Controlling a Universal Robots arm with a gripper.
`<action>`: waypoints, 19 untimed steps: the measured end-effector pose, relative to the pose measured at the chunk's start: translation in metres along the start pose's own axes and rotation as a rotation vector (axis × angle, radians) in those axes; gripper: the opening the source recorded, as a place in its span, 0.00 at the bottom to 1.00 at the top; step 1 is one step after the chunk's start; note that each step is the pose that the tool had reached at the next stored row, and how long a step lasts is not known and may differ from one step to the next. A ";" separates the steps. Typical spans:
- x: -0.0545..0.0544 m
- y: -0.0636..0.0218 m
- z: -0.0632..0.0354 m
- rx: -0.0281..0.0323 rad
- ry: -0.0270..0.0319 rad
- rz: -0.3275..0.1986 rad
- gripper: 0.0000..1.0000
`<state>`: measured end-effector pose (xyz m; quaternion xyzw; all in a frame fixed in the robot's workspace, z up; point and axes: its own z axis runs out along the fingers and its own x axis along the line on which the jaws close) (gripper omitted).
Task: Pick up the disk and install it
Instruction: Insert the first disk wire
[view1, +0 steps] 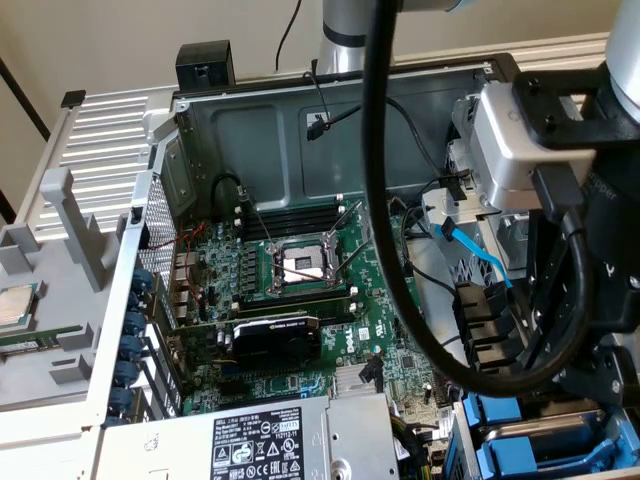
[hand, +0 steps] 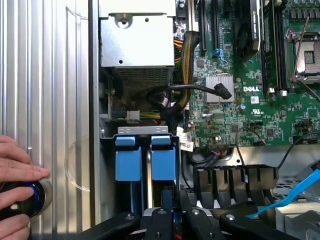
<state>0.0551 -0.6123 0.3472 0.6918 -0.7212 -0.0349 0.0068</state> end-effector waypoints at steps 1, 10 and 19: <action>0.000 0.0000 -0.0001 0.0001 -0.0005 0.000 0.16; 0.003 -0.0015 -0.0001 -0.0001 -0.0055 -0.001 0.16; 0.003 -0.0016 0.0015 -0.0002 -0.0082 -0.001 0.16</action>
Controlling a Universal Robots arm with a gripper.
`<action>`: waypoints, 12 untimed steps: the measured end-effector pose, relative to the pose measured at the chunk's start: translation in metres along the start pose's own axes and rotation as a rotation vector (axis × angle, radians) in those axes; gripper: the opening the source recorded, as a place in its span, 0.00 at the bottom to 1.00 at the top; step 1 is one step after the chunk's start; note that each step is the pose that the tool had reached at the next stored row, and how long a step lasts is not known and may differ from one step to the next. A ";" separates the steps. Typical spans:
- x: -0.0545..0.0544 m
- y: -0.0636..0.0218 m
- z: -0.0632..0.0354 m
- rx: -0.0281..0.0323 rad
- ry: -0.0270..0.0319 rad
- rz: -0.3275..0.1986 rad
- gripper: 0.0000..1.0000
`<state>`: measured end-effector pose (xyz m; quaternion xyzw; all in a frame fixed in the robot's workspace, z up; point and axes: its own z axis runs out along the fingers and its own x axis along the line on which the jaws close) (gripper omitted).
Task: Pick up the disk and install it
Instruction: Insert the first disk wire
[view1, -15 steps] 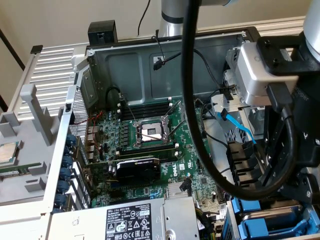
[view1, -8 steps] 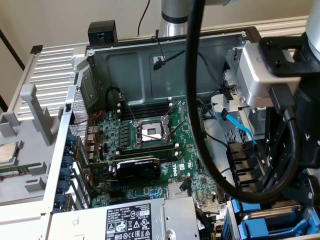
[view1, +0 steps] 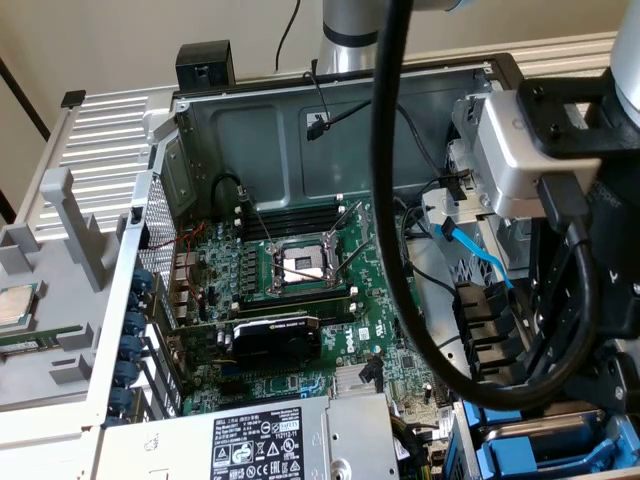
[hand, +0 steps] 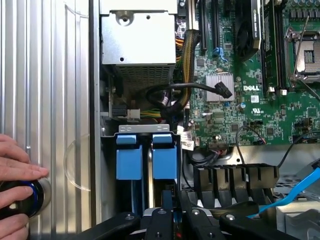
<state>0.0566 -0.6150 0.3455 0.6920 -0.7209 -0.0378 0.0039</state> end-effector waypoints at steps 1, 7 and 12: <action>0.000 0.0000 0.0004 0.0000 -0.0009 0.000 0.16; -0.001 -0.0001 0.0010 0.0005 -0.0025 0.000 0.16; -0.001 -0.0001 0.0016 0.0004 -0.0059 0.000 0.16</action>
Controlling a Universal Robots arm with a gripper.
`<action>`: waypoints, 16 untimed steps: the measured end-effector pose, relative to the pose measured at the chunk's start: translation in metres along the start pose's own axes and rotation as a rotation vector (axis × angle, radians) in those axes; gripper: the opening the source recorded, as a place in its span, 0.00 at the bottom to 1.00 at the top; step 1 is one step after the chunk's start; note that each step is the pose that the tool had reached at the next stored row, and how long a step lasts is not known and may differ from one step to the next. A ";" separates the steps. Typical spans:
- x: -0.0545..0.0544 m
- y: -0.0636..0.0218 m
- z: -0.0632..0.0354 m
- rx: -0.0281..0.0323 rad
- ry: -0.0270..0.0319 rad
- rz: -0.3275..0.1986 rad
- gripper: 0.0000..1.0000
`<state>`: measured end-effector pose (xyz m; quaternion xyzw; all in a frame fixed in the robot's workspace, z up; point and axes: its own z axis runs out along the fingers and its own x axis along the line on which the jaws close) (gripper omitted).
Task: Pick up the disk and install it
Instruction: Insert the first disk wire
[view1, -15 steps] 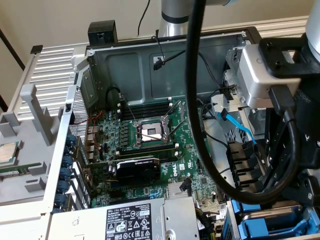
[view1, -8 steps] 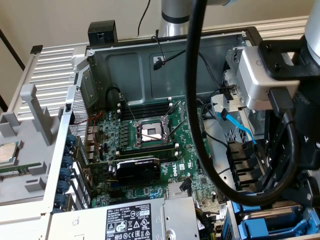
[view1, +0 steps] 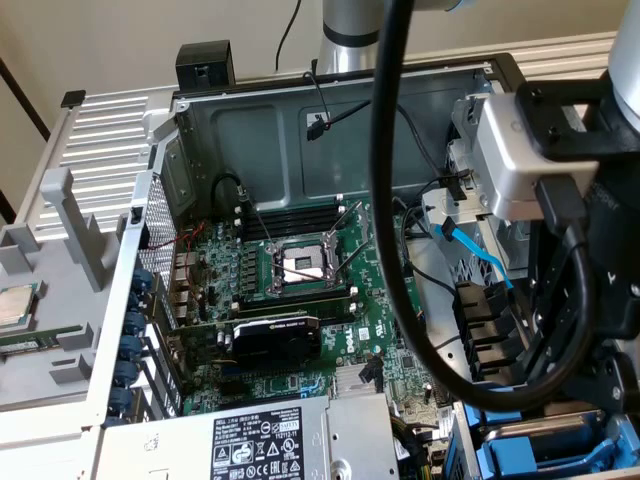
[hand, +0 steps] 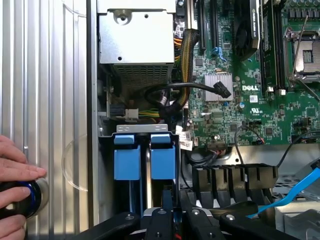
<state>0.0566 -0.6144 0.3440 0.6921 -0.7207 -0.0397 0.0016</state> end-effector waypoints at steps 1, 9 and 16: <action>0.000 0.0000 0.0001 0.0000 -0.0004 0.000 0.16; 0.000 -0.0001 0.0022 -0.0002 -0.0046 0.000 0.16; 0.000 0.0006 -0.0031 -0.0002 -0.0049 0.000 0.16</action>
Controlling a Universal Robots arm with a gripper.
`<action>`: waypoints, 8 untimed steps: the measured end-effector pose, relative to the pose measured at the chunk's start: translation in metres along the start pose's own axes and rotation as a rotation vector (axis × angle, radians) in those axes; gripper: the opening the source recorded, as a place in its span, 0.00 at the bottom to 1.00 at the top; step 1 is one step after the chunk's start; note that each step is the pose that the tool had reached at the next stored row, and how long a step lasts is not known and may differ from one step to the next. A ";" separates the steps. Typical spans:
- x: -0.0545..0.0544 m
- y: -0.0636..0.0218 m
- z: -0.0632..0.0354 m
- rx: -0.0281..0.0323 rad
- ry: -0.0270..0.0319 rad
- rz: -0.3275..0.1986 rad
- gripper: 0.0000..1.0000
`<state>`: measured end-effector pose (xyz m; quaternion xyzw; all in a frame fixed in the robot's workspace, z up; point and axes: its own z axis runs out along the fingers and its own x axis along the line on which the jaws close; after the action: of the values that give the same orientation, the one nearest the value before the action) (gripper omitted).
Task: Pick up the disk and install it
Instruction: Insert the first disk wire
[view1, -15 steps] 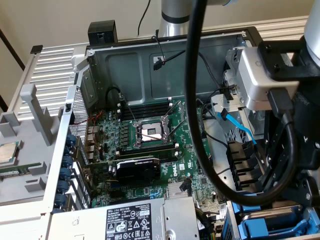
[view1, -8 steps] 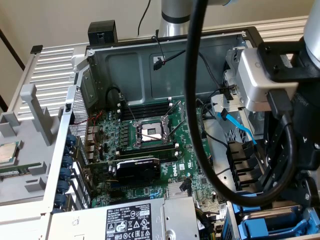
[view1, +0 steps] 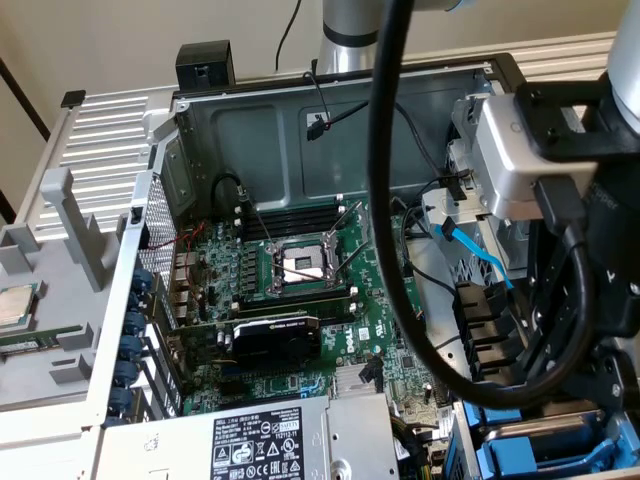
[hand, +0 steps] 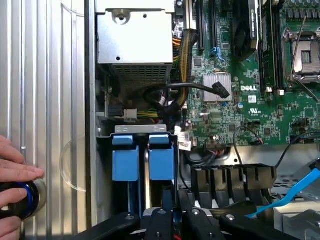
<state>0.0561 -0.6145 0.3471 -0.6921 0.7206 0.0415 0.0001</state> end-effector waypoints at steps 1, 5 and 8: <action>0.000 0.0002 -0.0022 0.0000 -0.0001 0.000 0.16; 0.001 0.0003 -0.0055 0.0000 0.0000 0.000 0.16; 0.003 0.0003 -0.0056 0.0002 0.0000 0.000 0.16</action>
<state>0.0560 -0.6178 0.3525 -0.6921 0.7207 0.0414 0.0001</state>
